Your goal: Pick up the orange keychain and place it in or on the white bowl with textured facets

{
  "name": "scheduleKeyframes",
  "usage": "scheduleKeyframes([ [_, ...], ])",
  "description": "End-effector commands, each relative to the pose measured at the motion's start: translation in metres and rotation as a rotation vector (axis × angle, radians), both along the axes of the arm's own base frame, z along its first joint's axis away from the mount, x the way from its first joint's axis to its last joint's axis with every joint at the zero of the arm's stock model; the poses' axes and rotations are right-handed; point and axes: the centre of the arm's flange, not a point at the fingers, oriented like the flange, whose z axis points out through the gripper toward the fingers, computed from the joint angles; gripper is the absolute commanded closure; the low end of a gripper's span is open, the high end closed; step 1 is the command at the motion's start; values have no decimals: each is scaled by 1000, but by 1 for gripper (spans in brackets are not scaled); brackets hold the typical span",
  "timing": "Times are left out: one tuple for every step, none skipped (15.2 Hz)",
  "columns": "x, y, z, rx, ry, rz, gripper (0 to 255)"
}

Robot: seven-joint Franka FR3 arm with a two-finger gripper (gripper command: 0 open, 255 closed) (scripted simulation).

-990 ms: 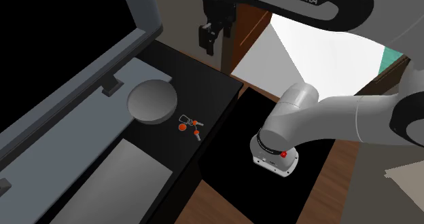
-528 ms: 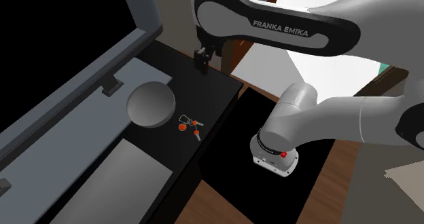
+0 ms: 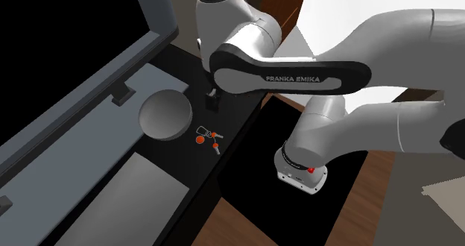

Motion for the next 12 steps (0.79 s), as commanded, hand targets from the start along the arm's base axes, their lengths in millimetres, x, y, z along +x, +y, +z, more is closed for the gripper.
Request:
scheduleKeyframes([
  [-5,13,-21,8,-13,36,0],
  [-6,20,-32,12,-17,54,0],
  [-8,27,-42,16,-22,72,0],
  [-9,34,-53,20,-26,90,0],
  [-11,41,-64,24,-31,107,0],
  [-13,48,-75,28,-35,125,0],
  [-15,55,-85,31,-40,143,0],
  [-17,62,-96,35,-44,161,0],
  [-16,62,-101,35,-44,161,0],
  [-16,63,-106,35,-44,161,0],
  [-16,63,-112,35,-44,161,0],
  [-16,63,-117,35,-44,161,0],
])
